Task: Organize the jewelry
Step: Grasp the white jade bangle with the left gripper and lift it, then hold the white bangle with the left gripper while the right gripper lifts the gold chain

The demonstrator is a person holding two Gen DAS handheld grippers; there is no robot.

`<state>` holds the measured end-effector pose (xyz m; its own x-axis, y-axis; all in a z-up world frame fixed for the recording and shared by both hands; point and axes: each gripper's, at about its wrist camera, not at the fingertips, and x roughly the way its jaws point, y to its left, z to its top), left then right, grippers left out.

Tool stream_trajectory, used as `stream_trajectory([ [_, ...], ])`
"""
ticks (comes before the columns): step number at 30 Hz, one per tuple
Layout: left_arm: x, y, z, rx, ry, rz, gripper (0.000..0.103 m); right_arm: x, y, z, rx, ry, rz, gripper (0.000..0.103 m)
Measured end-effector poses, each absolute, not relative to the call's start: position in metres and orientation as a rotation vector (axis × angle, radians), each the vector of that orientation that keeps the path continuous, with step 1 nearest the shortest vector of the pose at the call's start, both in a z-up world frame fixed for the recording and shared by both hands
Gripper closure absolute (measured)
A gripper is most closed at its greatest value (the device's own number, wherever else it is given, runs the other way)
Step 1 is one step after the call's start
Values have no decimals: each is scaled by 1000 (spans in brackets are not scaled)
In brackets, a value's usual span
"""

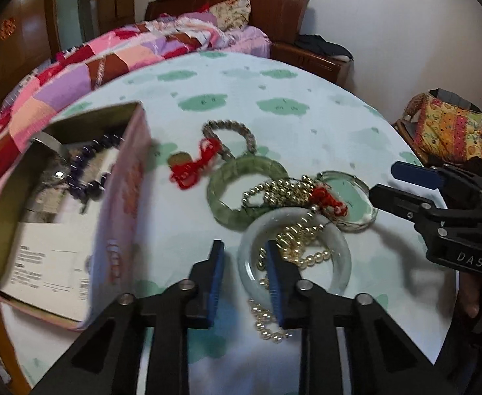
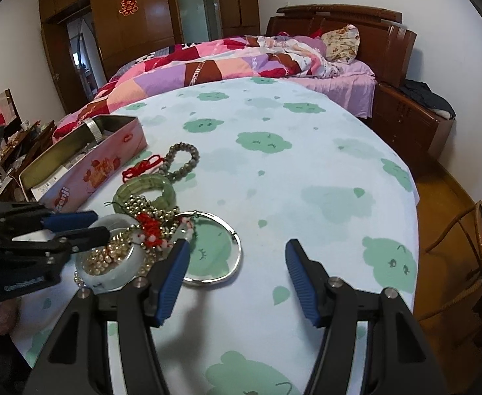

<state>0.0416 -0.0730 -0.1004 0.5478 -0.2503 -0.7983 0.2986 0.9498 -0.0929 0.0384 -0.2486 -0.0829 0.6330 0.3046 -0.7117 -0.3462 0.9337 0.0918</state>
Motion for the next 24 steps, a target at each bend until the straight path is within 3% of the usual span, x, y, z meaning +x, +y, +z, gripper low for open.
stream_trajectory([
  [3,40,-72,-99,40,934,-343,91,38,-248,-86,-58,812,370,40],
  [24,16,-40,-15,-47,685,-338,92,32,-243,-76,-52,778,403,40],
])
